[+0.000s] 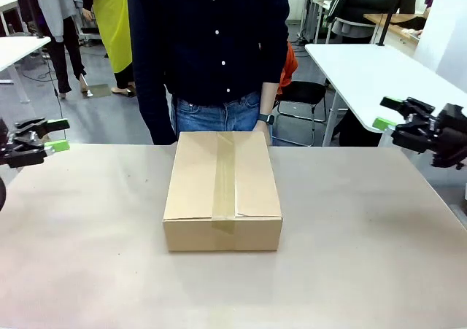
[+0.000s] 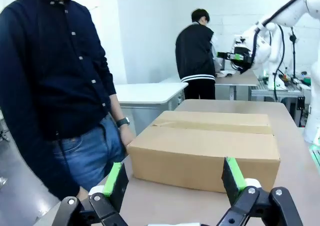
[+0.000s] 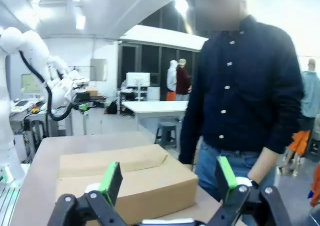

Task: Pack the gift set into the box.
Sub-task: Press and hold the closed box until the human finishes sealing it.

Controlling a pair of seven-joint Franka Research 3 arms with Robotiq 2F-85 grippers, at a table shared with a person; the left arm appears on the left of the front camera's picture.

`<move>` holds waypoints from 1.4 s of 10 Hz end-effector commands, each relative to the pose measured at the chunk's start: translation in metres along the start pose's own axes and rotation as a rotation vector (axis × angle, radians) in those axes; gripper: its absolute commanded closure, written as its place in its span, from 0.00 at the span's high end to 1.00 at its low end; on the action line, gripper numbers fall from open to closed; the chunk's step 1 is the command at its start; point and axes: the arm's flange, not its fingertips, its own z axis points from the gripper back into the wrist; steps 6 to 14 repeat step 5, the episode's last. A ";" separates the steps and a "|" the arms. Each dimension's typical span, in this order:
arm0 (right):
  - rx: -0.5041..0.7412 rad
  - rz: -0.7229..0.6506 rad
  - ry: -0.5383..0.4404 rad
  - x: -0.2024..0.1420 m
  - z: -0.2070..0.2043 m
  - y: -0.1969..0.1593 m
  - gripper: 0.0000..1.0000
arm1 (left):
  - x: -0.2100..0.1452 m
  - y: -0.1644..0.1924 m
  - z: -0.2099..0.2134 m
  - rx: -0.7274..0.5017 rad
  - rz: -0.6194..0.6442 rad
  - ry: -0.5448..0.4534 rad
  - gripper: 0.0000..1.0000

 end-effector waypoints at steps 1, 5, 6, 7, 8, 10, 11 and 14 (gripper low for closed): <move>0.103 0.000 0.052 0.002 -0.035 -0.006 1.00 | 0.021 -0.002 -0.031 -0.035 -0.043 0.035 1.00; 0.103 0.000 0.052 0.002 -0.035 -0.006 1.00 | 0.021 -0.002 -0.031 -0.035 -0.043 0.035 1.00; 0.103 0.000 0.052 0.002 -0.035 -0.006 1.00 | 0.021 -0.002 -0.031 -0.035 -0.043 0.035 1.00; 0.103 0.000 0.052 0.002 -0.035 -0.006 1.00 | 0.021 -0.002 -0.031 -0.035 -0.043 0.035 1.00; 0.103 0.000 0.052 0.002 -0.035 -0.006 1.00 | 0.021 -0.002 -0.031 -0.035 -0.043 0.035 1.00; 0.103 0.000 0.052 0.002 -0.035 -0.006 1.00 | 0.021 -0.002 -0.031 -0.035 -0.043 0.035 1.00; 0.103 0.000 0.052 0.002 -0.035 -0.006 1.00 | 0.021 -0.002 -0.031 -0.035 -0.043 0.035 1.00; 0.103 0.000 0.052 0.002 -0.035 -0.006 1.00 | 0.021 -0.002 -0.031 -0.035 -0.043 0.035 1.00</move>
